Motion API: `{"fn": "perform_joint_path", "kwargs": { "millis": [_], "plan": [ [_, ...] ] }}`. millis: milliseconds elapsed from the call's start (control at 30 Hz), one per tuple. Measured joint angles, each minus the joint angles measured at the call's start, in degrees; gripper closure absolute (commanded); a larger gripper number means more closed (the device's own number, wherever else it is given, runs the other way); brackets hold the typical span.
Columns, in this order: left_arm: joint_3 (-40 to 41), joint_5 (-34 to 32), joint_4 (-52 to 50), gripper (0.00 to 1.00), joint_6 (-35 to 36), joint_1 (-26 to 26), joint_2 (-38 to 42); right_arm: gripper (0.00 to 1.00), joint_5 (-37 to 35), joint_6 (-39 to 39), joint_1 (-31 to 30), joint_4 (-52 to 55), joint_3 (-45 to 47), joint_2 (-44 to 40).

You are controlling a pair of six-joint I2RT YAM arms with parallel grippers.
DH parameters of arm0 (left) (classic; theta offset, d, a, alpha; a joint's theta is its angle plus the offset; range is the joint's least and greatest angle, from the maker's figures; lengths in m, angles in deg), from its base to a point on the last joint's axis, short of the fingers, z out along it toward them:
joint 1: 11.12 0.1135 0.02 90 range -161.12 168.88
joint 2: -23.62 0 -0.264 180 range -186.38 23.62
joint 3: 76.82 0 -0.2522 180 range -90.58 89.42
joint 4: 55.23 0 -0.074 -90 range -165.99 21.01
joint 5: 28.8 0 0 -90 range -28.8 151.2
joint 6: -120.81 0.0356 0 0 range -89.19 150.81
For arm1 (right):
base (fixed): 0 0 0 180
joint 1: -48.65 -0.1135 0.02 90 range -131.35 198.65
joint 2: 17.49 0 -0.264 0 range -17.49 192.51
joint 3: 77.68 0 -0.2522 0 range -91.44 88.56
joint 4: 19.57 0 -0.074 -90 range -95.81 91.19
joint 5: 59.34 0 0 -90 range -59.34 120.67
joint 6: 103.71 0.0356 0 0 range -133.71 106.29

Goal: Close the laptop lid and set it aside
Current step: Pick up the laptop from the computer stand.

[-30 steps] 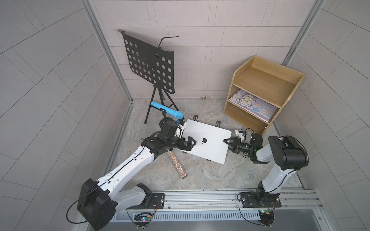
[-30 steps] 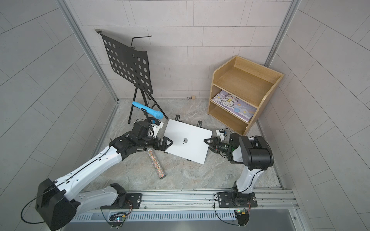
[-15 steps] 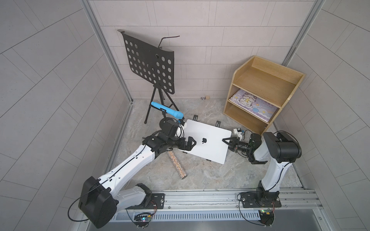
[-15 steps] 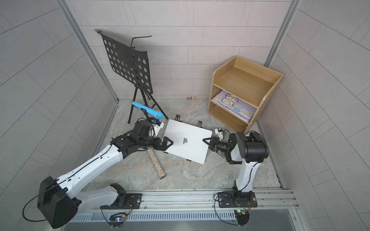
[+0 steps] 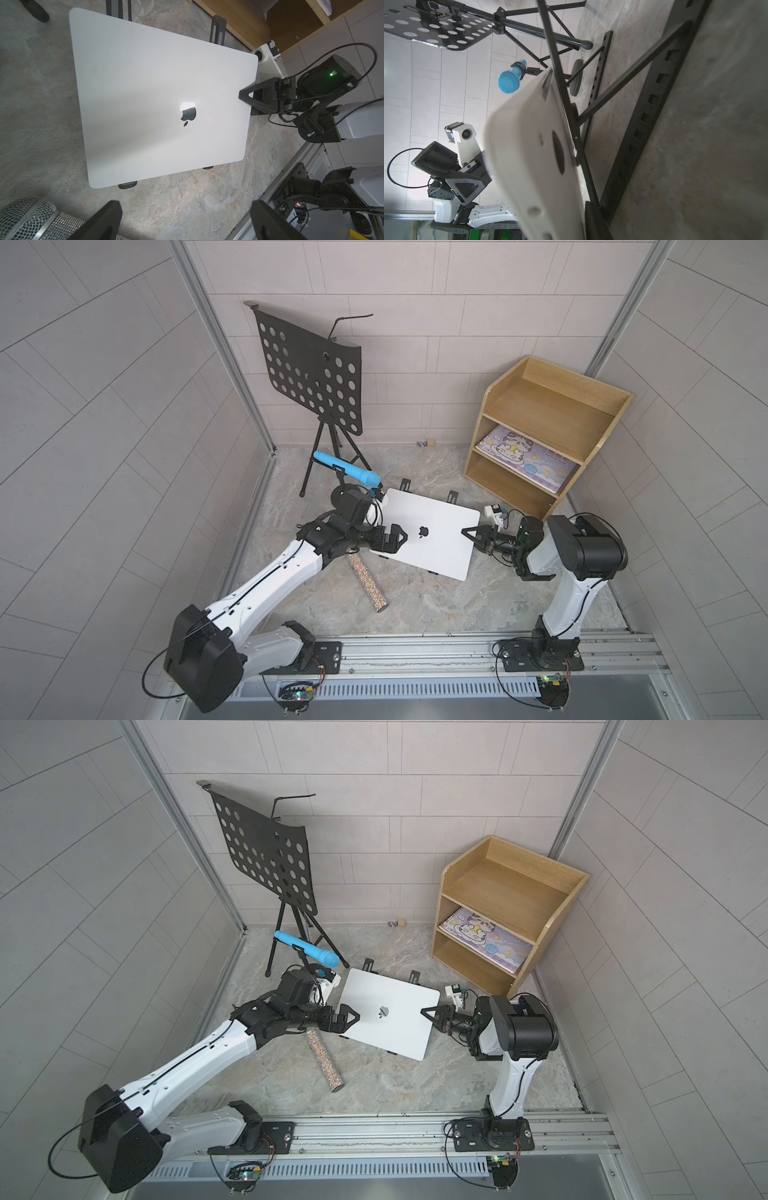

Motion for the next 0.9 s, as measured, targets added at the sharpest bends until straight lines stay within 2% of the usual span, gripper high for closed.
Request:
{"fn": "perform_joint_path", "kwargs": {
  "millis": [300,633,800,900],
  "plan": [
    [0.0,-0.28,0.0,0.0,0.02,0.13,0.0,0.81,-0.15,-2.51,-0.11,8.46,0.0,-8.37],
    [-1.18,-3.69,-0.94,0.0,-0.98,0.92,-0.15,0.93,-2.29,-9.88,-0.17,34.4,-2.08,-24.46],
    [-1.88,-6.88,-1.36,0.0,-2.73,2.25,-0.17,1.0,-3.41,-8.9,-0.22,40.65,-2.62,-28.17],
    [-1.88,-8.41,-1.86,0.0,-4.44,3.39,-0.22,1.0,-3.78,-6.12,-0.31,42.21,-3.32,-29.42]
  ]
}}
